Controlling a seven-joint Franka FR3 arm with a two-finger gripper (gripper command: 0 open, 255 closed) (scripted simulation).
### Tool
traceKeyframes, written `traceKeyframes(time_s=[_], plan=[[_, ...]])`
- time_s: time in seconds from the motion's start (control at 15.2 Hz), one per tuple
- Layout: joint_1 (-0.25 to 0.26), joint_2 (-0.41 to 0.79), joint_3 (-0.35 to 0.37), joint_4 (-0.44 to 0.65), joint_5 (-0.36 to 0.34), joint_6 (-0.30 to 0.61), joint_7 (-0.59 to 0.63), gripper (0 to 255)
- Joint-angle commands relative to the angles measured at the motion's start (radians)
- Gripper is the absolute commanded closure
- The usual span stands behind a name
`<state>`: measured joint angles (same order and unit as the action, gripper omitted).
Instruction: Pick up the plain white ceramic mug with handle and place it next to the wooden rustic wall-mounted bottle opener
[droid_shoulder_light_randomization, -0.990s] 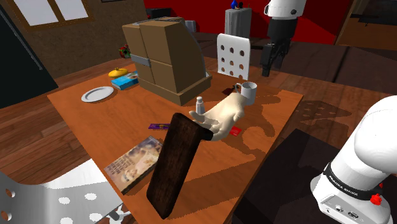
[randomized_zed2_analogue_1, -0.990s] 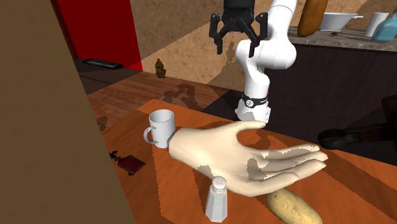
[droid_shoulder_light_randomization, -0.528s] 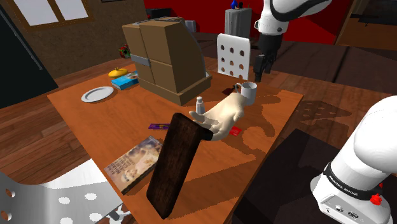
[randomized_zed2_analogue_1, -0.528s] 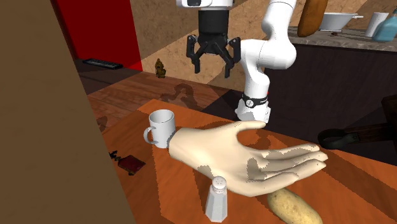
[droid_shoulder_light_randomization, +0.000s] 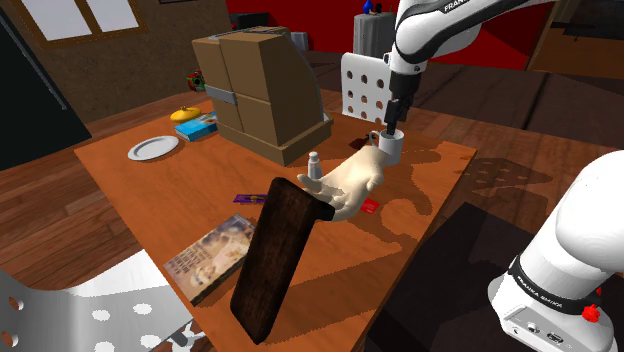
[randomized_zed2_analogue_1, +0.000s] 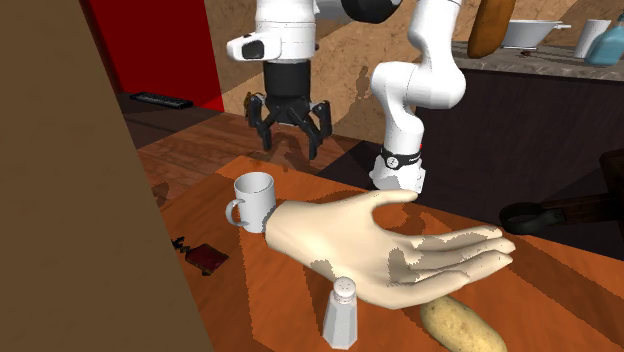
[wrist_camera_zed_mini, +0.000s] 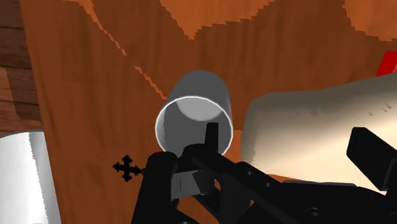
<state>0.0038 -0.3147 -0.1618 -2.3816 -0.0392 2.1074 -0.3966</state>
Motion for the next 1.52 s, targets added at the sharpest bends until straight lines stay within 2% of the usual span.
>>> traceKeyframes(time_s=[0.0,0.13,0.59,1.12,1.19,1.45], plan=[[0.0,0.08,-0.02,0.029,0.005,0.057,-0.049,0],[0.0,0.145,-0.034,0.061,0.015,0.096,-0.089,0],[0.002,0.2,-0.037,0.017,0.027,0.194,-0.098,0],[0.002,0.205,-0.037,0.014,0.028,0.202,-0.099,0],[0.002,0.205,-0.037,0.014,0.028,0.202,-0.099,255],[0.002,0.205,-0.037,0.014,0.028,0.202,-0.099,255]])
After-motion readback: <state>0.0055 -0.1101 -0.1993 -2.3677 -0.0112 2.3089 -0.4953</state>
